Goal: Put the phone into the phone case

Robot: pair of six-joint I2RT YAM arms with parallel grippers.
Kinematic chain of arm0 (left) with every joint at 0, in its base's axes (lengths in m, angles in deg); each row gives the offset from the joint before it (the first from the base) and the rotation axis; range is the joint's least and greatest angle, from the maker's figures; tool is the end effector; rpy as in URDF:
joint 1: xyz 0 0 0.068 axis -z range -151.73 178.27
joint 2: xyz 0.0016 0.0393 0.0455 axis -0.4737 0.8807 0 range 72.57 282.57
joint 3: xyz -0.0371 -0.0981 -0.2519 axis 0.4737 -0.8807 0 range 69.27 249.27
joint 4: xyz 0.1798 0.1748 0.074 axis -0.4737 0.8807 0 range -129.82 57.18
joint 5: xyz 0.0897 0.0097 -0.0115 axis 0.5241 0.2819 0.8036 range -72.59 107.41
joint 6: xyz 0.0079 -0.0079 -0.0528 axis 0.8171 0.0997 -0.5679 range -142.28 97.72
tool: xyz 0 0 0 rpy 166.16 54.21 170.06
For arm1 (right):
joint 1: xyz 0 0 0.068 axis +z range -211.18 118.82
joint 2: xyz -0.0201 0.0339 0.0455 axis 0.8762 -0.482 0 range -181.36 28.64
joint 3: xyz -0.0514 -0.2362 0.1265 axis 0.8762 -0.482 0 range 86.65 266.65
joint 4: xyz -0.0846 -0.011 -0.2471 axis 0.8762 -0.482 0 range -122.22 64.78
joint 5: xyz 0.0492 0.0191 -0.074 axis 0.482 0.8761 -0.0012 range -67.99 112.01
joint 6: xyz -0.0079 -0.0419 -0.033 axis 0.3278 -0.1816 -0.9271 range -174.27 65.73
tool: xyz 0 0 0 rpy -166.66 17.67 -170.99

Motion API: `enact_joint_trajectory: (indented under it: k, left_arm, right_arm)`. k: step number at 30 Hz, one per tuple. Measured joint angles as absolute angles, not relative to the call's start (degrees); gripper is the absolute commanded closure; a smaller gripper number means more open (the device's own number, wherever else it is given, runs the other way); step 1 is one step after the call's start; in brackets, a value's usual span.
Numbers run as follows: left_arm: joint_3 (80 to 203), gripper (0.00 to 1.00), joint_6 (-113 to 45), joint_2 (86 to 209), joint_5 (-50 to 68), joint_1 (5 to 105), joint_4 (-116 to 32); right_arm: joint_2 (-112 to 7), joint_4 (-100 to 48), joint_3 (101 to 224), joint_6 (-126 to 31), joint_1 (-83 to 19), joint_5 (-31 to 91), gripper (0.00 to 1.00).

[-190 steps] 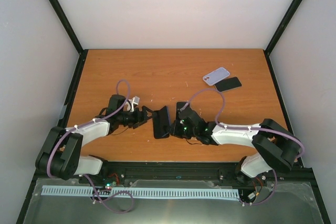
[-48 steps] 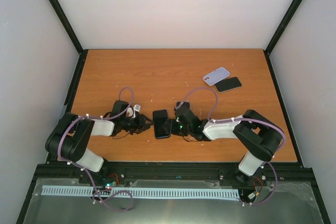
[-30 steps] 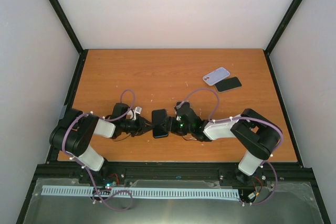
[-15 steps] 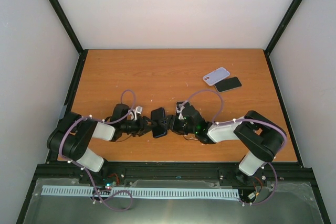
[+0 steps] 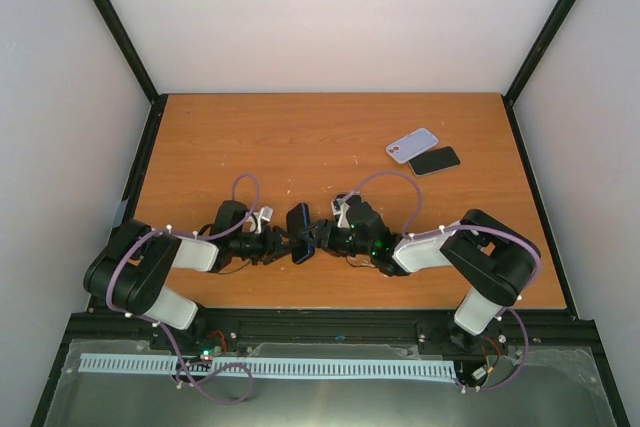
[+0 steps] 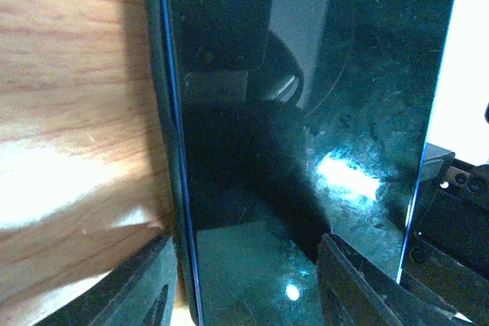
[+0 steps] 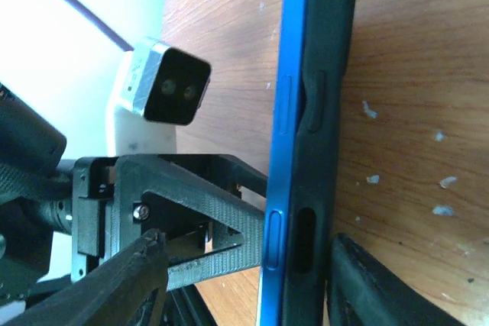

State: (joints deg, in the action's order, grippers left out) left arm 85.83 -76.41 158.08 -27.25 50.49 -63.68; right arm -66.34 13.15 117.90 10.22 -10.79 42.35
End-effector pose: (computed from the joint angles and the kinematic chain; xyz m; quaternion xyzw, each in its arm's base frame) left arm 0.1881 -0.1041 0.0992 -0.0955 0.8618 -0.4944 0.0607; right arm 0.1829 0.2407 0.1375 0.0084 0.8371 0.5239 0.1574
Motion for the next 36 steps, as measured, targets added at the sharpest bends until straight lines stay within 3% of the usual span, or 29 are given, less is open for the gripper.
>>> enact_joint_trajectory:
  k: [6,18,21,23,25,30,36]
  left_arm:
    - [85.83,0.48,-76.28,157.78,-27.32,50.56,-62.93]
    - [85.89,0.48,-75.73,157.78,-27.34,50.62,-62.69]
    - [86.07,0.48,-75.47,157.78,-27.34,50.67,-62.34]
    - [86.2,0.48,-75.27,157.78,-27.32,50.69,-62.02]
    - [86.35,0.48,-75.18,157.78,-27.3,50.69,-61.71]
    - [86.72,0.49,-74.86,157.91,-27.15,50.95,-61.16]
    - [86.96,0.49,-74.81,158.19,-27.15,50.95,-60.99]
  right_arm:
    - [-66.34,10.89,117.96,9.19,-10.77,41.76,0.66]
    - [-66.87,7.77,119.1,7.69,-10.77,41.32,0.85]
    - [-66.87,7.51,119.3,7.47,-10.7,41.36,0.83]
    - [-66.87,7.22,119.41,7.4,-10.68,41.34,0.7]
    - [-66.87,6.35,119.73,6.92,-10.7,41.41,0.64]
    - [-66.89,4.56,120.48,6.61,-10.2,41.78,0.64]
    - [-66.91,1.04,122.01,5.57,-10.05,41.78,0.75]
